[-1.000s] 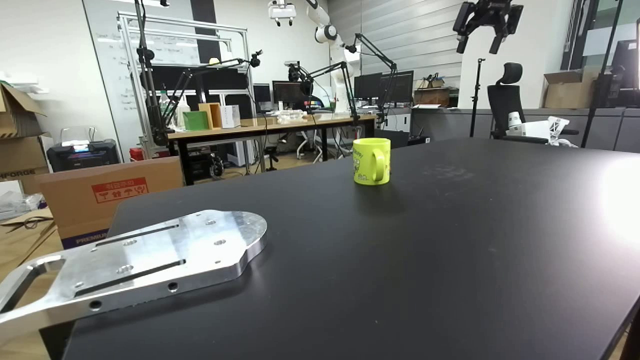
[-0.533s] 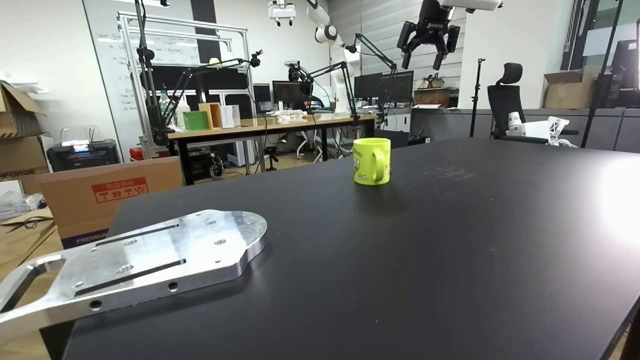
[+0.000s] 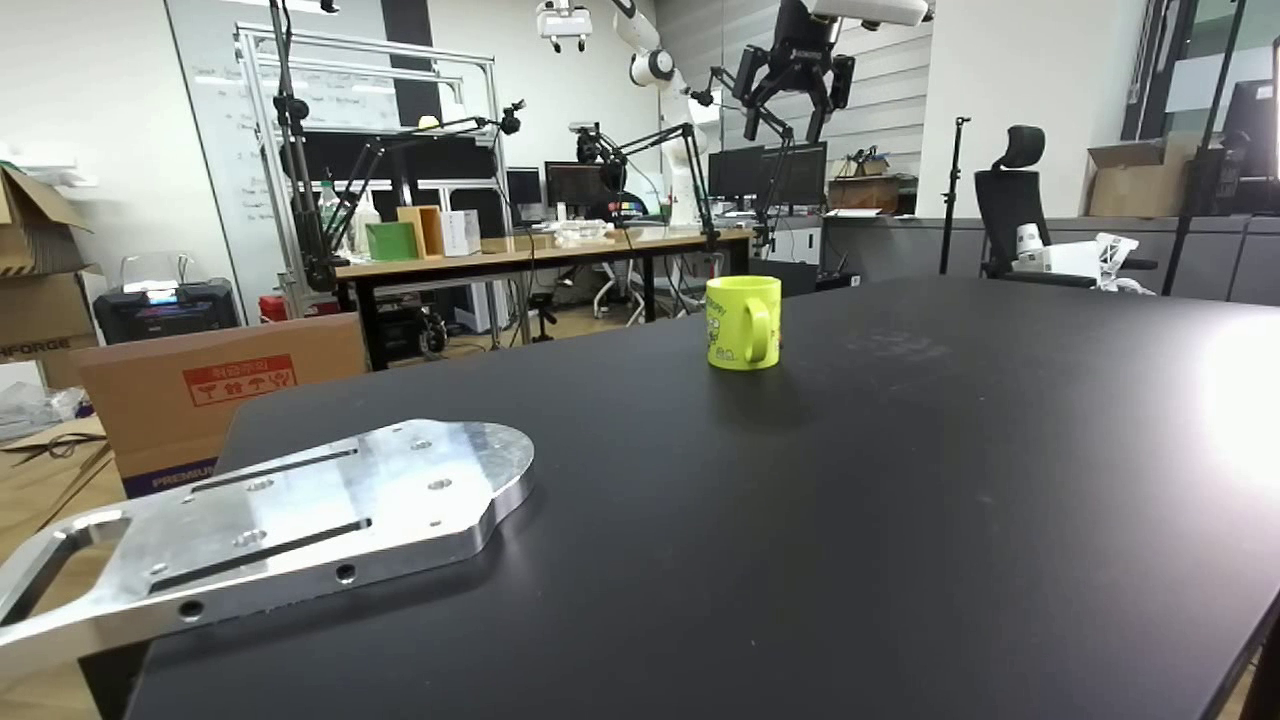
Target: Place the red marker inside the yellow mug
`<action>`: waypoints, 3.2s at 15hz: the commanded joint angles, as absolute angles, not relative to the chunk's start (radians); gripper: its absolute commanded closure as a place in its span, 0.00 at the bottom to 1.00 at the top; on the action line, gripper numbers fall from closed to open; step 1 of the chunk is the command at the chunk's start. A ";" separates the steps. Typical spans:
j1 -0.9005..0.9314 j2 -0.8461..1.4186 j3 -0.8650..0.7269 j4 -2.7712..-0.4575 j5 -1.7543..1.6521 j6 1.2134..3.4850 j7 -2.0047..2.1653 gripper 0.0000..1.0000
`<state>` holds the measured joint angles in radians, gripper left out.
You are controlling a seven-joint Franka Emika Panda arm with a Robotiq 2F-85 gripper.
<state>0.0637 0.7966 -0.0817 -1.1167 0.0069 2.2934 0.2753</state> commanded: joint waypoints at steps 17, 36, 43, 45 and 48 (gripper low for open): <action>0.057 1.045 -0.035 -1.014 0.044 2.438 0.274 0.00; 0.072 1.229 -0.074 -0.894 0.042 2.278 0.360 0.00; 0.090 1.241 -0.121 -0.851 0.037 2.233 0.489 0.62; 0.098 1.235 -0.144 -0.836 0.034 2.132 0.570 0.75; 0.093 1.224 -0.149 -0.806 0.028 1.982 0.606 0.97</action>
<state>0.0882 1.2103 -0.1304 -0.8784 0.0372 2.1087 0.5308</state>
